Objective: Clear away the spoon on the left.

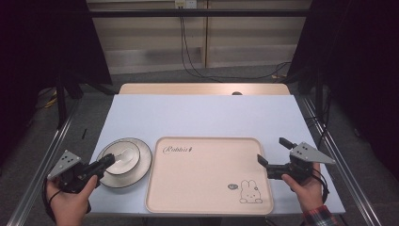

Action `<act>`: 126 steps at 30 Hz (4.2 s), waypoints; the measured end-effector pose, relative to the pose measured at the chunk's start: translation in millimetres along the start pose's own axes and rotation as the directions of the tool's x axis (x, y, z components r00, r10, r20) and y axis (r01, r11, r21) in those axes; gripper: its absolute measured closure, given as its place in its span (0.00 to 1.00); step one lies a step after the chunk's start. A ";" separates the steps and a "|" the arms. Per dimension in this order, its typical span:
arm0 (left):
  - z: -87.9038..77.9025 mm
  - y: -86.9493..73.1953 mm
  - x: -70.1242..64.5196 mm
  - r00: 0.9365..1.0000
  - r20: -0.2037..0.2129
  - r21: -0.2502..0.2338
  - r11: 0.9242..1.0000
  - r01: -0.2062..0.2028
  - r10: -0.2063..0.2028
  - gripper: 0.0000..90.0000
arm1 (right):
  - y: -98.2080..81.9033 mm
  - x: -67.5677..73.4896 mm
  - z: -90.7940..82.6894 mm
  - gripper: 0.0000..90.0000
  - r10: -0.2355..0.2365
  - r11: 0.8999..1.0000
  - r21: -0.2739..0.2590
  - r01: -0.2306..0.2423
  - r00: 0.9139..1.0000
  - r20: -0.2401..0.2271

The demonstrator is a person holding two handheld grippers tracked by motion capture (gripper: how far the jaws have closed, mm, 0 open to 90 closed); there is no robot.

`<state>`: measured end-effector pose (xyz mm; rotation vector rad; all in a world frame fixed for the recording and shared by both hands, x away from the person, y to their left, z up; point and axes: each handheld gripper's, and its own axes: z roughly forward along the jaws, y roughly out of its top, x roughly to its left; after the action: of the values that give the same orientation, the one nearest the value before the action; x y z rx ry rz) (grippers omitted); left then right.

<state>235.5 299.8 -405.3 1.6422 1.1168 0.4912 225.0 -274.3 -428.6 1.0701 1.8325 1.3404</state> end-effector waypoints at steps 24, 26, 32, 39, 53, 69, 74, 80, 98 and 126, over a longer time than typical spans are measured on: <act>41.6 20.6 1.2 0.999 -0.039 -0.081 0.997 -0.009 0.006 0.94 | -1.2 1.4 3.0 0.02 -0.015 1.000 0.015 0.015 1.000 -0.027; 46.0 20.5 1.0 0.999 -0.039 -0.086 0.996 -0.013 0.009 0.94 | -1.3 1.7 2.9 0.02 -0.015 1.000 0.019 0.015 1.000 -0.027; 51.7 18.4 3.4 0.999 -0.048 -0.090 0.996 -0.008 0.004 0.94 | -2.0 2.2 3.4 0.02 -0.018 1.000 0.019 0.019 0.999 -0.029; 55.8 12.7 4.9 0.998 -0.057 -0.089 0.996 -0.022 0.017 0.93 | -1.6 1.9 2.6 0.02 -0.015 1.000 0.020 0.016 1.000 -0.026; 62.6 5.9 7.8 0.998 -0.065 -0.088 0.996 -0.001 -0.005 0.95 | -2.2 2.3 3.8 0.02 -0.019 1.000 0.018 0.020 0.999 -0.029; 66.0 6.1 7.3 0.998 -0.056 -0.086 0.996 0.013 -0.017 0.95 | -2.8 1.6 3.1 0.02 -0.014 1.000 0.015 0.015 1.000 -0.020; 65.3 6.8 7.3 0.998 -0.050 -0.081 0.996 0.020 -0.024 0.95 | -3.0 1.5 3.0 0.02 -0.017 1.000 0.014 0.017 1.000 -0.022; 62.0 12.0 4.1 0.999 -0.025 -0.095 0.995 0.029 -0.032 0.95 | -2.9 0.9 2.4 0.02 -0.015 1.000 0.013 0.016 1.000 -0.020; 50.2 42.5 -8.8 0.999 0.043 -0.116 0.993 0.024 -0.019 0.95 | -2.7 0.8 1.8 0.02 -0.011 1.000 0.008 0.011 1.000 -0.009; 64.5 74.8 -32.2 0.987 0.157 -0.117 0.992 0.036 -0.017 0.95 | -3.4 -1.1 1.1 0.01 0.012 1.000 0.001 -0.012 1.000 -0.012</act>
<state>301.3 237.0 -355.1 1.5323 0.9736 0.3973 225.7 -275.4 -432.2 1.0778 1.8381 1.3559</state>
